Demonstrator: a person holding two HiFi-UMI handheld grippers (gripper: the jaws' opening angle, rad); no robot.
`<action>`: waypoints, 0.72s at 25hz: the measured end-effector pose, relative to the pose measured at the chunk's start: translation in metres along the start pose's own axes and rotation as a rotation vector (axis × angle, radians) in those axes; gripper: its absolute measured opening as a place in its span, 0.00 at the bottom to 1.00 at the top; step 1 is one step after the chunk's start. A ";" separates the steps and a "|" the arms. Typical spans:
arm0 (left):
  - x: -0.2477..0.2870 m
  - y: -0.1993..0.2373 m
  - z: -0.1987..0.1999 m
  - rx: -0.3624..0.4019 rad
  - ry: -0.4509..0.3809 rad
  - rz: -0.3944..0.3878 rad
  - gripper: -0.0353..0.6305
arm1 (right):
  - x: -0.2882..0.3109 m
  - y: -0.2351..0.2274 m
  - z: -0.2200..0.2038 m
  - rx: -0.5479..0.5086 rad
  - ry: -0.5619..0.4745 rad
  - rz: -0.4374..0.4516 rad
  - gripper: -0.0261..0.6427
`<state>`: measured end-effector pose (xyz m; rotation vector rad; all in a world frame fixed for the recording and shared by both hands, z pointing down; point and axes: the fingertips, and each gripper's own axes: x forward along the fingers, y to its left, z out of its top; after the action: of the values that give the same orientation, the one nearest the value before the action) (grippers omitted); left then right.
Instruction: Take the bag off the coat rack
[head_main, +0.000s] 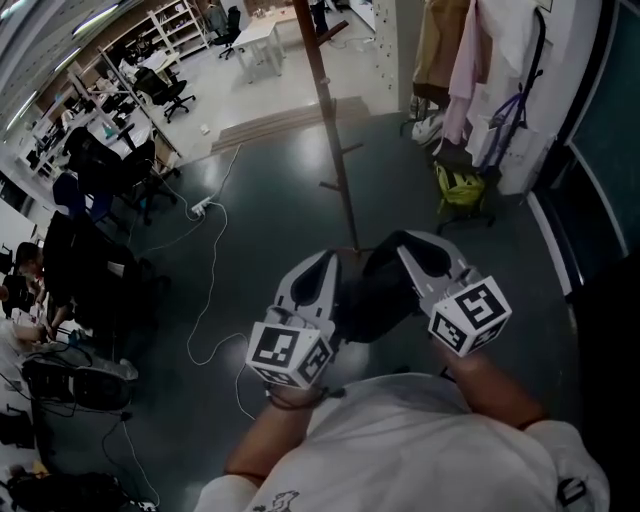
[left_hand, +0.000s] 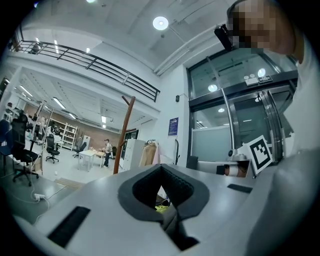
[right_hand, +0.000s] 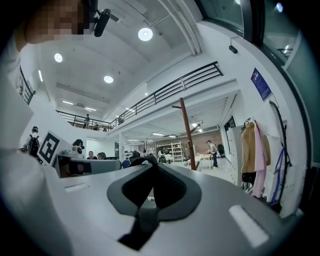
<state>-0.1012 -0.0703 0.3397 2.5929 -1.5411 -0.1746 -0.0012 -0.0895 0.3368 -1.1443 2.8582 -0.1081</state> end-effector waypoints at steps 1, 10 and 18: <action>-0.008 0.001 0.000 0.000 0.001 -0.004 0.06 | -0.001 0.007 -0.001 0.000 -0.001 -0.006 0.07; -0.088 0.011 0.007 0.019 0.013 -0.026 0.06 | -0.017 0.088 -0.007 -0.007 0.008 -0.037 0.07; -0.140 0.008 -0.010 0.003 0.030 -0.026 0.06 | -0.039 0.142 -0.029 0.007 0.021 -0.048 0.07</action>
<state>-0.1727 0.0492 0.3565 2.6061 -1.5000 -0.1355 -0.0733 0.0410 0.3544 -1.2174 2.8469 -0.1325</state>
